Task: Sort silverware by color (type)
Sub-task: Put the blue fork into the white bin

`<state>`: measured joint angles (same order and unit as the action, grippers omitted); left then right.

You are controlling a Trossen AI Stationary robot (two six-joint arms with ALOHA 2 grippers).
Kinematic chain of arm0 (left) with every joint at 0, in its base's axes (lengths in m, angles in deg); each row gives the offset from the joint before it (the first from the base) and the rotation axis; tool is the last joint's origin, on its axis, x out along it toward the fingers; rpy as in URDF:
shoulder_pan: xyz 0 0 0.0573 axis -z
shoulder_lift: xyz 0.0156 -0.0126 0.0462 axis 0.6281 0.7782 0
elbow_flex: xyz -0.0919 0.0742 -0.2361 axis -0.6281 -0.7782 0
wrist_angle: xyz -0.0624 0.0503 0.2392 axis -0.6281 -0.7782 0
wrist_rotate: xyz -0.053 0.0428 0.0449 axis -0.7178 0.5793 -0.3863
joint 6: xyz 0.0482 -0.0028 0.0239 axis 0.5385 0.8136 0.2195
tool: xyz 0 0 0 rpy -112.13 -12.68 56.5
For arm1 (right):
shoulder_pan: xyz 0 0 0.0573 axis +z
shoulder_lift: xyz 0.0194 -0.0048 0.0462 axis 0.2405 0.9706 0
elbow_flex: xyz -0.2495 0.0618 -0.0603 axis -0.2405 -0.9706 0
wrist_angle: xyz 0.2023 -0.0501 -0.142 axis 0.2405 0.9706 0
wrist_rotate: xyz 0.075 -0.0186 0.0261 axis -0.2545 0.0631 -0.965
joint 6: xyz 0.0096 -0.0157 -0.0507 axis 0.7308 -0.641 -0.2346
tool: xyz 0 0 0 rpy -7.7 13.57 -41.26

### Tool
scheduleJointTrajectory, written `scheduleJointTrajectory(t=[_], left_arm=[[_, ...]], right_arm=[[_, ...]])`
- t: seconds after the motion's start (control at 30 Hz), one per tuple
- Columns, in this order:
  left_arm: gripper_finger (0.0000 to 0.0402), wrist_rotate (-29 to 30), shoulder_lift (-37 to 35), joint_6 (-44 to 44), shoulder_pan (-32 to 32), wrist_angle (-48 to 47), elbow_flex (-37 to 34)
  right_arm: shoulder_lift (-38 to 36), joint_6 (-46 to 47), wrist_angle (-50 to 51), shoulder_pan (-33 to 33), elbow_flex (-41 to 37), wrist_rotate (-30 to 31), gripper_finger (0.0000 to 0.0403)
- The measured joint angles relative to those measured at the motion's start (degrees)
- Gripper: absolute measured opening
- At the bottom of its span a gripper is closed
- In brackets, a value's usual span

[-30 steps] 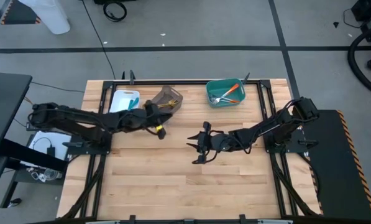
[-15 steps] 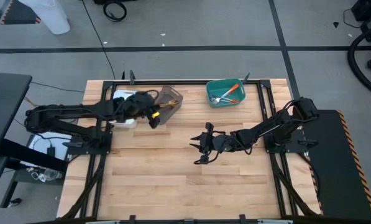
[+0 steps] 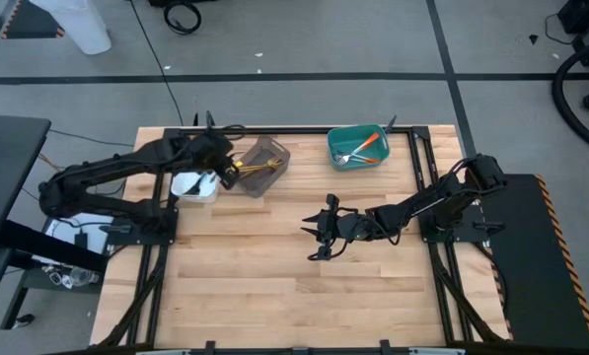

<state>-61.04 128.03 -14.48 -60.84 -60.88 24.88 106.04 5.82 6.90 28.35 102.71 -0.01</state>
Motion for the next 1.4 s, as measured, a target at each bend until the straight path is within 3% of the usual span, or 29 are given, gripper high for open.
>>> scheduleJointTrajectory(t=[0.43,1.23,1.4], left_arm=[[0.0014,-0.6,0.0,1.1,-7.9,-8.9,-3.0],[0.0016,-5.0,0.3,3.5,-20.1,-2.0,-15.6],[0.0038,-5.0,0.3,3.4,-20.7,-1.1,-15.7]], right_arm=[[0.0,-0.7,0.0,0.0,0.0,0.0,0.0113],[0.0,-0.9,-0.1,0.0,0.0,0.0,0.0113],[0.0,-1.1,-0.2,0.0,0.0,0.0,0.0113]])
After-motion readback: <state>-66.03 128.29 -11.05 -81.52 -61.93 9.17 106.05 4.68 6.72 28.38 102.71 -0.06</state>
